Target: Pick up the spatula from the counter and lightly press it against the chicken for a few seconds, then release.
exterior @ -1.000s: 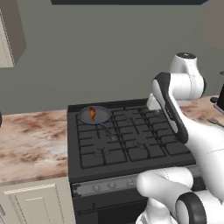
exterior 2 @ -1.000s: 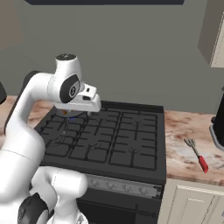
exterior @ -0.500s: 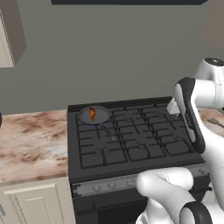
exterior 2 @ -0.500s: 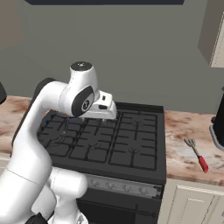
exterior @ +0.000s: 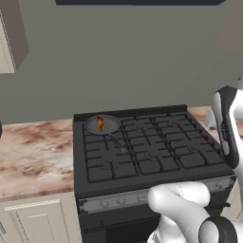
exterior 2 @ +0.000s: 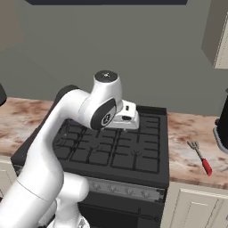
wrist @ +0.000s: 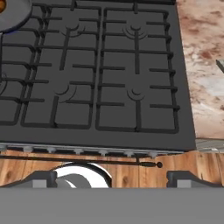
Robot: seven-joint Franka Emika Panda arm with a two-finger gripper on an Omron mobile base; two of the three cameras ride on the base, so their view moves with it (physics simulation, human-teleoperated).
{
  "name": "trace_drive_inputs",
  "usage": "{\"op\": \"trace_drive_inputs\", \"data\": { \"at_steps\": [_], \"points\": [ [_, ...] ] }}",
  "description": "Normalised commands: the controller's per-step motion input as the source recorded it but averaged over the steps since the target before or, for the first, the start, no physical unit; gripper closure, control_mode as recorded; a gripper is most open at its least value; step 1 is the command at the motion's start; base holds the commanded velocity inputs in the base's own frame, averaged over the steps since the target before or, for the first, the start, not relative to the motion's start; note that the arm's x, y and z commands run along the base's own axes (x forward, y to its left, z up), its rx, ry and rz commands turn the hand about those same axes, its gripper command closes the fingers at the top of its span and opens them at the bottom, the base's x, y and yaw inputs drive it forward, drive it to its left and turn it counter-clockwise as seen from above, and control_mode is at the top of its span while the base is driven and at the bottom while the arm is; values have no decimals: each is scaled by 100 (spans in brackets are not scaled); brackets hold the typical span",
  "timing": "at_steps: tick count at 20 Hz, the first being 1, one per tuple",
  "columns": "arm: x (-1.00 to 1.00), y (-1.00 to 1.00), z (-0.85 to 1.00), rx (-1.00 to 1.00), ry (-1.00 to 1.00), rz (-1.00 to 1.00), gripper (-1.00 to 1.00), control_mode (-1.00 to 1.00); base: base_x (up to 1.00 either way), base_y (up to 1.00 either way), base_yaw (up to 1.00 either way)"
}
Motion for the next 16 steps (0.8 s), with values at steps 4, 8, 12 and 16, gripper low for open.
{"op": "trace_drive_inputs", "data": {
  "at_steps": [4,8,12,16],
  "points": [
    [0,-60,0,0,0,0,-100,-100,0,0,0],
    [0,-51,-2,0,0,0,-100,-100,0,0,0],
    [0,-48,-13,0,0,0,-100,-100,0,0,0],
    [0,-52,-16,0,0,0,-100,-100,0,0,0]
  ]
}}
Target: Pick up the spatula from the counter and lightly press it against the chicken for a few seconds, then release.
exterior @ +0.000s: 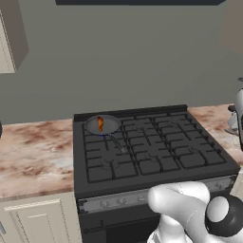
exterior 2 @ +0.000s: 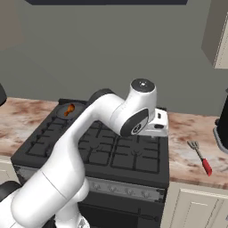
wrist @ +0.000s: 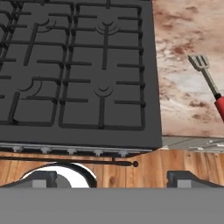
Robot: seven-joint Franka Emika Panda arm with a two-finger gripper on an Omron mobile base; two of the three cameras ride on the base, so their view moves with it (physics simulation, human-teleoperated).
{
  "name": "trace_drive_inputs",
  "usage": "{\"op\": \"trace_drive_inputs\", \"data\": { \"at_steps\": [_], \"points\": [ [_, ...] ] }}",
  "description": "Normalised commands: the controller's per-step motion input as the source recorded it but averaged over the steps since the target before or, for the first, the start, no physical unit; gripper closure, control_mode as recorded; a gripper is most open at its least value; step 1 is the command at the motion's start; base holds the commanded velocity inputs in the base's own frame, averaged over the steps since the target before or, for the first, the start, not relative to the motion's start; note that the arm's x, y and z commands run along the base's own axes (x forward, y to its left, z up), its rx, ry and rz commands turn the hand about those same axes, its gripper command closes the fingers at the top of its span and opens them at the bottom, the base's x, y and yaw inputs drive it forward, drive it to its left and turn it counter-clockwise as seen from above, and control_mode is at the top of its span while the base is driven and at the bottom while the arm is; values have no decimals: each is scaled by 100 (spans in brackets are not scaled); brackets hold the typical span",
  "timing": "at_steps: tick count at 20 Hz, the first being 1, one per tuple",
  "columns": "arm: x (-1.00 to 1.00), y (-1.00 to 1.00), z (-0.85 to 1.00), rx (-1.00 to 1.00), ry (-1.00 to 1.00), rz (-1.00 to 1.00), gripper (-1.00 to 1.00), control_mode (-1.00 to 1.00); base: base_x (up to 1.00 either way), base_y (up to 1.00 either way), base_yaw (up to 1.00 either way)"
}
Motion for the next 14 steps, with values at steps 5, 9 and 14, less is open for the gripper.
{"op": "trace_drive_inputs", "data": {
  "at_steps": [5,9,14],
  "points": [
    [0,-45,-14,-2,3,0,-100,-100,0,0,0],
    [2,-47,-15,-1,7,0,-100,-100,0,0,0],
    [7,-45,-19,0,9,0,-100,-100,0,0,0]
  ]
}}
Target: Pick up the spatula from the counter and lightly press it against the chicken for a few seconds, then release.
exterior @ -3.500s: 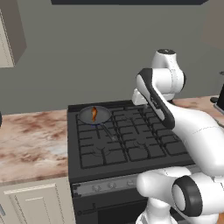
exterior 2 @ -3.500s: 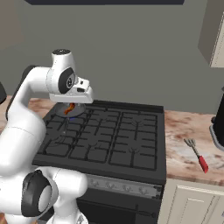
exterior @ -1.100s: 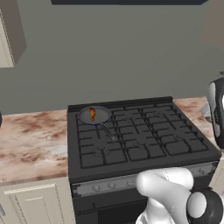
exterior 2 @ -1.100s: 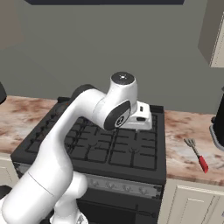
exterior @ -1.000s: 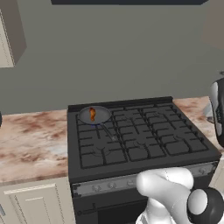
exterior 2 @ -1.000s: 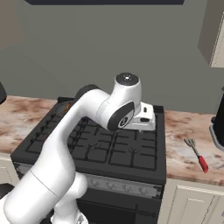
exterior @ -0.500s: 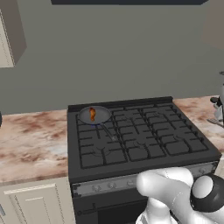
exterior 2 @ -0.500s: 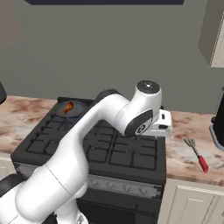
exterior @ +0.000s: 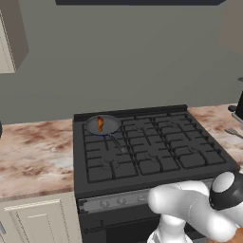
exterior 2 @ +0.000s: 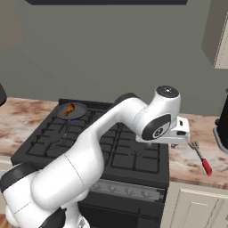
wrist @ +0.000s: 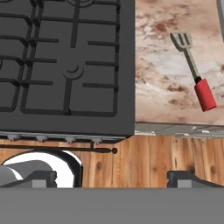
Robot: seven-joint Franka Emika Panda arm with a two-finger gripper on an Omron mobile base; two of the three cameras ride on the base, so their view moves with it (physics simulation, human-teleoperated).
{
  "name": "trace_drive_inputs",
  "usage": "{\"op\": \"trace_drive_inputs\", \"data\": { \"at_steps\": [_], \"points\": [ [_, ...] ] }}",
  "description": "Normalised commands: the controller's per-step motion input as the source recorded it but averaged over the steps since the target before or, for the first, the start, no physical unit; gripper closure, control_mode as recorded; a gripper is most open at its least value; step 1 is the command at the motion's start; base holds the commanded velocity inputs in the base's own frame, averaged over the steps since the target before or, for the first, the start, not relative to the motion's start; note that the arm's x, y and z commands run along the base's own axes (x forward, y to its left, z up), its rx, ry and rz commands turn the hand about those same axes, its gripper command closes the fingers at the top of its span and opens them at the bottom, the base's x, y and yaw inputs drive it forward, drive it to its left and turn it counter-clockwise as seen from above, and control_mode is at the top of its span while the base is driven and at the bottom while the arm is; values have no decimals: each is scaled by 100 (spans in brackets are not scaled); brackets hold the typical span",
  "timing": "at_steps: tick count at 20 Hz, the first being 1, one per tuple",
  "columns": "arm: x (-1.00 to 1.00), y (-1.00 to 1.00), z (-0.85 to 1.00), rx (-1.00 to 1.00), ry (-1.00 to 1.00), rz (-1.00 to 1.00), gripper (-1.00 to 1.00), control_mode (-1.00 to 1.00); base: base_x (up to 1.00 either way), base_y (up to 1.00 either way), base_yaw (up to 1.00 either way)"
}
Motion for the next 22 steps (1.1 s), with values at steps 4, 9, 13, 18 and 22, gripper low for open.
{"op": "trace_drive_inputs", "data": {
  "at_steps": [4,9,13,18,22],
  "points": [
    [3,-36,-11,0,0,2,-100,-100,0,0,0],
    [2,-35,-12,-2,1,2,-100,-100,0,0,0],
    [7,-27,-20,-6,7,1,-100,-100,0,0,0],
    [4,-25,-25,-5,7,1,-100,-100,0,0,0],
    [0,-26,-23,0,1,3,-100,-100,0,0,0]
  ]
}}
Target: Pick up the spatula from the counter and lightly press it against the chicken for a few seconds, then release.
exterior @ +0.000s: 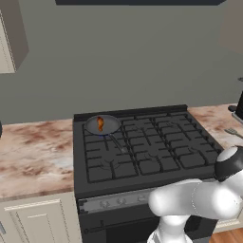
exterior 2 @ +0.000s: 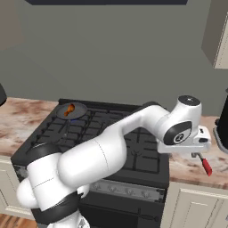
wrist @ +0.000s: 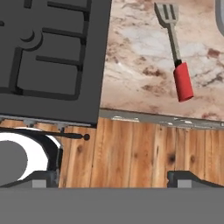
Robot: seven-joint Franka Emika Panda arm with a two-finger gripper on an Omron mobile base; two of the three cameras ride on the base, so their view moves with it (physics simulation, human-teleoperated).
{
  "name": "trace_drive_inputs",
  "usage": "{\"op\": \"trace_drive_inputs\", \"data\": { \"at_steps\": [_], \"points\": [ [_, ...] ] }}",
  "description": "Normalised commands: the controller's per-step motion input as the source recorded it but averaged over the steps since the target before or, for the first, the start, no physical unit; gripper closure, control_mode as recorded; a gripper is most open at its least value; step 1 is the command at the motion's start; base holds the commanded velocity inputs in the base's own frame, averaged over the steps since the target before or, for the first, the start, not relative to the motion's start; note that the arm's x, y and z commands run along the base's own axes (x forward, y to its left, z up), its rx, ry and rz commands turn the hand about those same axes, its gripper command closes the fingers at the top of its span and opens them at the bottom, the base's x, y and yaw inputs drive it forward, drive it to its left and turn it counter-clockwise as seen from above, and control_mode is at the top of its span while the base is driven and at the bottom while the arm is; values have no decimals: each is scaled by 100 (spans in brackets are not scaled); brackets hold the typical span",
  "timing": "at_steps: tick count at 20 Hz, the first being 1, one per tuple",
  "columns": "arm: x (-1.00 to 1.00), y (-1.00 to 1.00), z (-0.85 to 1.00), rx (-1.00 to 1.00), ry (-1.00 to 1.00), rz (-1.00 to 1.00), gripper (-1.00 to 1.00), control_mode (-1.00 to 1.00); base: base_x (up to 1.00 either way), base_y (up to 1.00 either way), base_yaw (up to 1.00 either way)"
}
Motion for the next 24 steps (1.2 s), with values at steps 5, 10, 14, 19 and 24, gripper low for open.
{"op": "trace_drive_inputs", "data": {
  "at_steps": [5,10,14,19,24],
  "points": [
    [3,-27,-9,0,0,4,-100,-100,0,0,0],
    [17,-17,-8,0,0,3,-100,-100,0,0,0],
    [25,-14,-12,0,0,3,-100,-100,0,0,0],
    [22,-17,-20,0,1,2,-100,-100,0,0,0],
    [17,-21,-23,0,1,2,-100,-100,0,0,0]
  ]
}}
